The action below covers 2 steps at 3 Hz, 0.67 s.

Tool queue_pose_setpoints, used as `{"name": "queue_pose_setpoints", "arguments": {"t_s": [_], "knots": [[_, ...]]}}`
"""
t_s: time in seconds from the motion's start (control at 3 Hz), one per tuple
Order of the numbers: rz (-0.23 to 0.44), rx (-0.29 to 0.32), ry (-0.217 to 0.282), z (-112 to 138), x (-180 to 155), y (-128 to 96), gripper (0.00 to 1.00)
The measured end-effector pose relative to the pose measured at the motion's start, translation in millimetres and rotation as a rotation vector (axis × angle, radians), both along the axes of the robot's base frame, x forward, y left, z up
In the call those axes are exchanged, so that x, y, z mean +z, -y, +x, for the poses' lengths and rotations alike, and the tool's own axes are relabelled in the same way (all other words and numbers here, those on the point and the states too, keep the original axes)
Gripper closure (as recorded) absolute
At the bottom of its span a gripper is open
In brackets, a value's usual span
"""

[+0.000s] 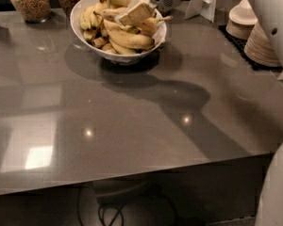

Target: Pick banana from white bowl

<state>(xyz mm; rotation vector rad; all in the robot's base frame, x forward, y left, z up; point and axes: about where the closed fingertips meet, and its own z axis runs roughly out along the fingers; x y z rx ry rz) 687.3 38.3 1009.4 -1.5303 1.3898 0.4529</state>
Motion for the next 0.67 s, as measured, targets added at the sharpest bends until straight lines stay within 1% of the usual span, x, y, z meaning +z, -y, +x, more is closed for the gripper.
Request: {"name": "queue_pose_setpoints", "arguments": {"t_s": [0.33,0.67], "knots": [[-0.007,0.016,-0.015,9.5,-11.6,-10.6,0.36],[-0.018,0.021,-0.023,21.3,-21.5,-16.1,0.36]]}}
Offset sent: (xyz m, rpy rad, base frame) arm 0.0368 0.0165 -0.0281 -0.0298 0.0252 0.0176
